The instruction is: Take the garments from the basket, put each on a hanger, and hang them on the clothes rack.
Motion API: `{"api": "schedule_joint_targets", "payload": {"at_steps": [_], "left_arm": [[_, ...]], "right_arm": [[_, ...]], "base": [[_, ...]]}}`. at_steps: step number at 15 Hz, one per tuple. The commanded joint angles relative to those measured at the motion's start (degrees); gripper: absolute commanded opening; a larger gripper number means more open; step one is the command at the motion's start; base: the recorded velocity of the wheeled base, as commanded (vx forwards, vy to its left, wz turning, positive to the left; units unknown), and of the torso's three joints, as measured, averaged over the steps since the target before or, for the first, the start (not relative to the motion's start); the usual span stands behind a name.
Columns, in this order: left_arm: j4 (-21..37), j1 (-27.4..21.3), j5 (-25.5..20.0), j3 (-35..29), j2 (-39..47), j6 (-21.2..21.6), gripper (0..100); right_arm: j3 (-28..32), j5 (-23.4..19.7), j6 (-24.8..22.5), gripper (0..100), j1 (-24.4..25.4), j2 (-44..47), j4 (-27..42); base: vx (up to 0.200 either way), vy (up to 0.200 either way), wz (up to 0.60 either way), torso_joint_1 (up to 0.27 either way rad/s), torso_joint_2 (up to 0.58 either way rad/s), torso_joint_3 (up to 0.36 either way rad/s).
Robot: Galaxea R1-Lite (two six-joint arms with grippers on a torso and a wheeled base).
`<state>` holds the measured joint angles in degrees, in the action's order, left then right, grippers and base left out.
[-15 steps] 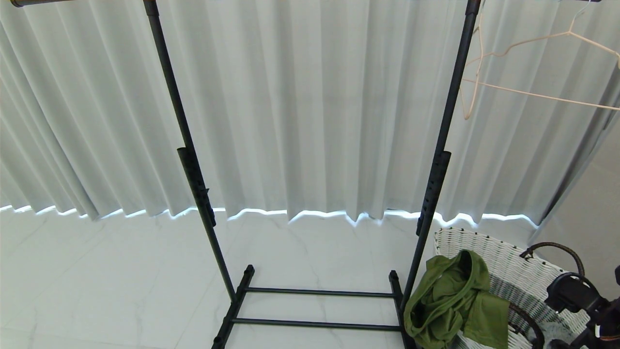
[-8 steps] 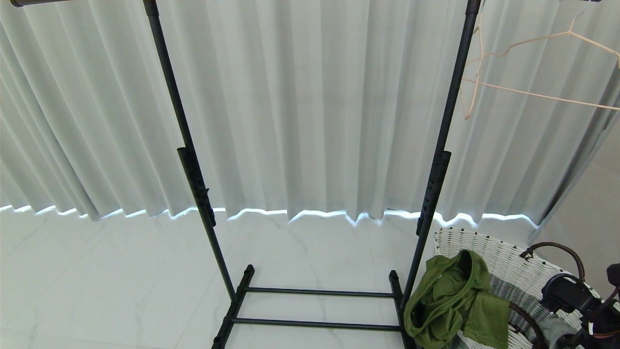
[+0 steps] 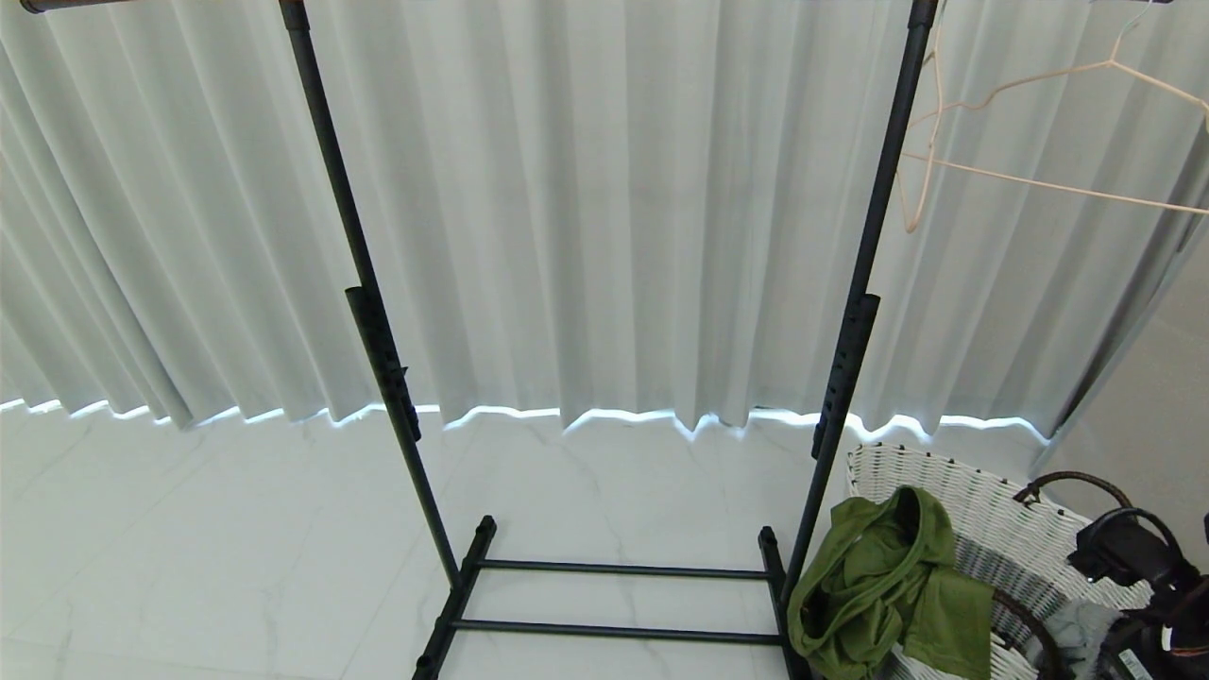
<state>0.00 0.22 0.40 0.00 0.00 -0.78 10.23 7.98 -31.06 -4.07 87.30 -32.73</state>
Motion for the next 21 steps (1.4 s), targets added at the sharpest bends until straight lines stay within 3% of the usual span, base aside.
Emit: {"api": "schedule_joint_targets", "payload": {"at_steps": [1, 2, 5, 10, 13, 17, 21], "left_arm": [[0.1, 0.0, 0.0, 0.0, 0.1, 0.0, 100], [0.0, 0.0, 0.0, 0.0, 0.1, 0.0, 100], [0.0, 0.0, -0.1, 0.0, 0.1, 0.0, 100], [0.0, 0.0, -0.4, 0.0, 0.1, 3.5, 100], [0.1, 0.0, -0.4, 0.0, 0.1, 4.3, 100], [0.0, 0.0, -0.4, 0.0, 0.1, 4.4, 100], [0.0, 0.0, -0.4, 0.0, 0.1, 4.2, 100]], "right_arm": [[0.0, -0.5, 4.7, 0, 3.2, -8.7, 1.2], [0.7, -0.6, 9.3, 0, 4.7, -15.9, 4.3], [3.6, -0.6, 14.6, 0, 5.0, -30.3, 14.8], [4.8, -0.3, 15.9, 0, 4.9, -47.4, 25.2], [6.7, -0.5, 15.9, 0, 4.9, -51.3, 31.3], [6.9, -0.5, 15.9, 0, 4.9, -52.0, 31.9], [6.6, -0.6, 15.9, 0, 5.0, -52.2, 31.9]], "base": [[0.0, 0.0, 0.0, 0.0, 0.0, 0.0], [0.0, 0.0, 0.0, 0.0, 0.0, 0.0], [0.0, 0.0, 0.0, 0.0, 0.0, 0.0], [-0.08, 0.0, 0.0, 0.002, 0.0, 0.001], [-0.2, 0.0, 0.0, 0.006, 0.0, 0.005], [-0.2, 0.0, 0.0, 0.007, 0.0, 0.001], [0.0, 0.0, 0.0, 0.0, 0.0, 0.0]]}}
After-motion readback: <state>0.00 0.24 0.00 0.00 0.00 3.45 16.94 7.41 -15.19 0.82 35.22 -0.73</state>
